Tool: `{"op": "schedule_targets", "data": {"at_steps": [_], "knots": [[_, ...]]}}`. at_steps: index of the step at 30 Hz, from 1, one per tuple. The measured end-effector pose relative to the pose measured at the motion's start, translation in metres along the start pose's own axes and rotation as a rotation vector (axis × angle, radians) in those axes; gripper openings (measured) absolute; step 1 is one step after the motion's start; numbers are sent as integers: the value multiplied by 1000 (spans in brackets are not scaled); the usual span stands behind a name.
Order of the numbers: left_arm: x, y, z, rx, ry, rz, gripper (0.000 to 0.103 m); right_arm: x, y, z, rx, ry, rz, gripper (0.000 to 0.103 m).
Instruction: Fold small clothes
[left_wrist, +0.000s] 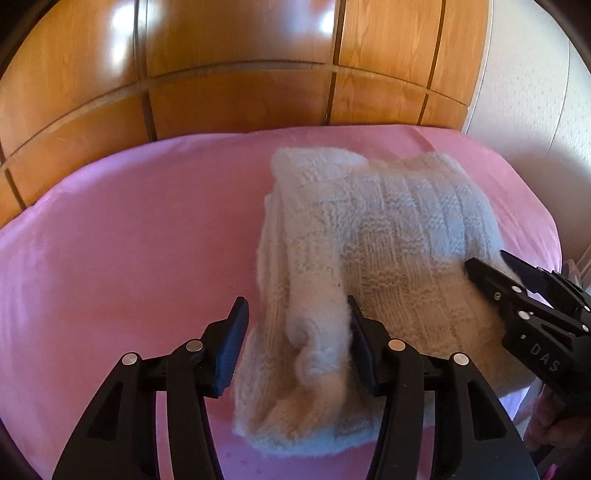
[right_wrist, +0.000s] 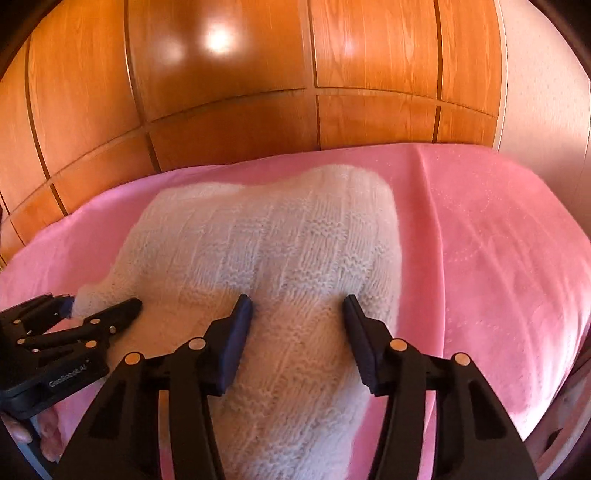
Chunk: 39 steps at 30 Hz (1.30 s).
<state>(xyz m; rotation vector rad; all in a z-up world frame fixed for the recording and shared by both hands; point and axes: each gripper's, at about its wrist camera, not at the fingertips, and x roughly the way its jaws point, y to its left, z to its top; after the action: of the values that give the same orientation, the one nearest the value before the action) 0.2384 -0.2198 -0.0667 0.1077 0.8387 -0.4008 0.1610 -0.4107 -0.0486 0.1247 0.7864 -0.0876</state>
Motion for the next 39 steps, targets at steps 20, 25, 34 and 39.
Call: {"op": "schedule_targets", "data": {"at_steps": [20,25,34,39], "knots": [[-58,15,-13,-101,-105,33,65,-20,16,-16,27,46,-3,91],[-66,22,-20,-122,-104,43,65,-25,21,-23,28,55,-14,94],[-77,31,-29,-141,-113,63,65,-18,24,-31,51,101,-30,93],[-92,37,-31,-150,-157,107,80,-52,27,-16,68,-4,-108,101]]}}
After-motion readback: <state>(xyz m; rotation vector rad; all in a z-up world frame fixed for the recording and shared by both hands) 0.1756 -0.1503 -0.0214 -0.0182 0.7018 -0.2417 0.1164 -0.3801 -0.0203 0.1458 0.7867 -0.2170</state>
